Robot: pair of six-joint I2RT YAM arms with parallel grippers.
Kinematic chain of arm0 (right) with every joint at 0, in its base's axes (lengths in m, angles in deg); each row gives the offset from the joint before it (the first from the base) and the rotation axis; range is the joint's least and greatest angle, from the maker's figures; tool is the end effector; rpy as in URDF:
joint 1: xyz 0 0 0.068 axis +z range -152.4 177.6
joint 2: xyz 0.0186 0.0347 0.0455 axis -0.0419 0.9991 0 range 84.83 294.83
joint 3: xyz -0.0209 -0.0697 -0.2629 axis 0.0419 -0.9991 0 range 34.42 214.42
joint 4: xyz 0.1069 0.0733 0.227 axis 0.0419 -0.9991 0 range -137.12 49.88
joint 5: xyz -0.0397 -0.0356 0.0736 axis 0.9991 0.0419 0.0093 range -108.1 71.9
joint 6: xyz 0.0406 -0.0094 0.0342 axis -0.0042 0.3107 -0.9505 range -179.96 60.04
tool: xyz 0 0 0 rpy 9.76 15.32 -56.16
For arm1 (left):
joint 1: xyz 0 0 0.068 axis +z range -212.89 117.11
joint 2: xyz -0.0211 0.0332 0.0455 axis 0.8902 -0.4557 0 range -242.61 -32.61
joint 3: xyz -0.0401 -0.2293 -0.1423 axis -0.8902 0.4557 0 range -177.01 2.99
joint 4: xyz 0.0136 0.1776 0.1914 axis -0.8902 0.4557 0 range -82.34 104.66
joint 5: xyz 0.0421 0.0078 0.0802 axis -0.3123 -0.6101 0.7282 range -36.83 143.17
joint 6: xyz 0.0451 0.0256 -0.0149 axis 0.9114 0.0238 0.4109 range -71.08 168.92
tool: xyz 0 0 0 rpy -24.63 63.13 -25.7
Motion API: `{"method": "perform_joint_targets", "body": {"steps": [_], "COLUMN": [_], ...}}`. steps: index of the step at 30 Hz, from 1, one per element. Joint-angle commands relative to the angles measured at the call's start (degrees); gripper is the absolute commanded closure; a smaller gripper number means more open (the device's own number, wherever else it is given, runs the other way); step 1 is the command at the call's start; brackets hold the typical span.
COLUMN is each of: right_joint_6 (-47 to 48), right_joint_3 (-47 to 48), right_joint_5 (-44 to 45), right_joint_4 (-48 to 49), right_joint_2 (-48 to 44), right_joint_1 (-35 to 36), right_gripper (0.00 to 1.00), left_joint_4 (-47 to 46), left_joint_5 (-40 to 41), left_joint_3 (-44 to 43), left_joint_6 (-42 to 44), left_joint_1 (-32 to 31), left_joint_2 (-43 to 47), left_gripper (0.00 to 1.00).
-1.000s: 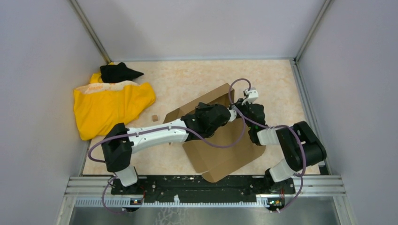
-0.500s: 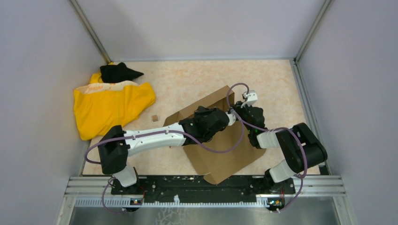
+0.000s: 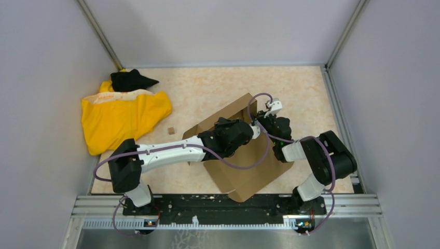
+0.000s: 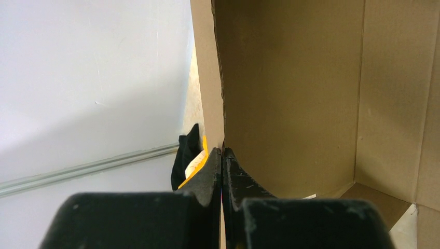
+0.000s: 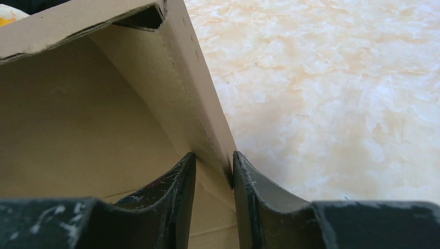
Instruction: Fold the paper box
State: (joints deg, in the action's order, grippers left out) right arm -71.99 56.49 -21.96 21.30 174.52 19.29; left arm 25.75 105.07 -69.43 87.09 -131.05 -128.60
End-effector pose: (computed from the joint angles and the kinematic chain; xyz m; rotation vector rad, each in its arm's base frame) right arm 0.2558 0.1043 0.1620 -0.1948 1.6921 0.4980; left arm 0.1628 -0.3308 0.2693 1.3523 1.5642 0.7152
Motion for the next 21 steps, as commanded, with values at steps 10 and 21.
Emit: {"method": "perform_joint_targets", "body": {"steps": [10,21], "right_joint_6": [-0.6,0.7], "right_joint_3": [9.6,9.9], "right_joint_5": [-5.4,11.1], "right_joint_4": [8.1,4.3], "right_joint_2": [7.0,5.5], "right_joint_1": [1.3,2.7], "right_gripper": [0.87,0.93], "left_joint_4": [-1.0,-1.7], "left_joint_5": [-4.9,-5.3], "left_joint_3": [-0.5,-0.3], "left_joint_6": [-1.2,-0.8], "left_joint_1": [-0.8,-0.7], "left_joint_2": [-0.3,-0.6], "left_gripper": [1.00,1.00]}}
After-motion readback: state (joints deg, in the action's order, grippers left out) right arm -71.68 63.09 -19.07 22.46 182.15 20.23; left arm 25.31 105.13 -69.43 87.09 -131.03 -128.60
